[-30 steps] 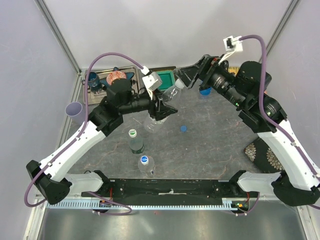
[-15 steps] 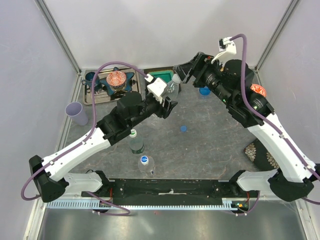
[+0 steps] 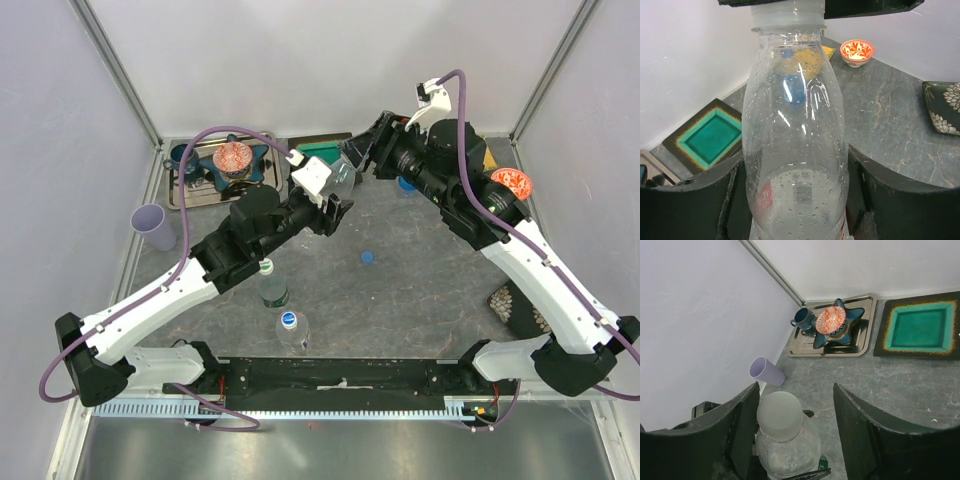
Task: Unscrew the bottle caps
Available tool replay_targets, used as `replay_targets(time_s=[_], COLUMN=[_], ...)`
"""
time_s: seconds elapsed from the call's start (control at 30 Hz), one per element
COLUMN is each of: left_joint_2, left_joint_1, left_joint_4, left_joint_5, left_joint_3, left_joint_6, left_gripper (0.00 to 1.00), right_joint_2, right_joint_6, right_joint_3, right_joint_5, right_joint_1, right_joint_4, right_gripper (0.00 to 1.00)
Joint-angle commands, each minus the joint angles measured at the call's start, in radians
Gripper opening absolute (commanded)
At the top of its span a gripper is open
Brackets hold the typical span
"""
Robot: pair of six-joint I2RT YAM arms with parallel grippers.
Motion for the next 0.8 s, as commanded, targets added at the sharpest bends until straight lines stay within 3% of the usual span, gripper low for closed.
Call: replay_targets(time_s=[0.0,0.17,0.27,0.33,0.4,0.43,0.57,0.77], left_joint_2=[-0.02,-0.017,-0.017,-0.022,-0.028,-0.031,-0.056,-0.082], left_joint_1=[-0.008,-0.008,-0.008,-0.008,-0.008,-0.008,-0.007,0.021], left_joint_4=[0.064,0.067,0.067,0.069,0.073,0.072,0.067,-0.039], left_joint_5=[-0.029,-0.032,-0.032,-0.033,-0.033,-0.032,0.005,0.241], left_joint_3=[-0.001,0.001,0.001,0.001,0.001,0.001,0.004,0.089], left_joint_6=[0.045,0.043,0.043,0.042,0.04,0.039,0.036,0.005], left_gripper=[0.43,0.43,0.43,0.42,0.42,0.42,0.43,0.39], right_joint_2=[-0.003,-0.003,-0.004,-0.009,-0.012,-0.014,-0.033,-0.034], right_joint_6=[0.004,0.004,0.006,0.004,0.006,-0.006,-0.057,-0.157], right_joint_3=[-0.011,-0.026,-0.038,-0.049,-0.063,-0.066,-0.095,-0.066], right_joint_5=[-0.025,-0.036,-0.04,-0.049,-0.06,-0.068,-0.118,-0.299], right_joint_1=[0.005,0.006,0.008,0.008,0.008,0.009,0.008,0.003], right_joint_4=[0.035,0.041,0.043,0.043,0.043,0.043,0.057,0.043], right_gripper=[0.65,0.55,0.44,0.29,0.03,0.0,0.0,0.0])
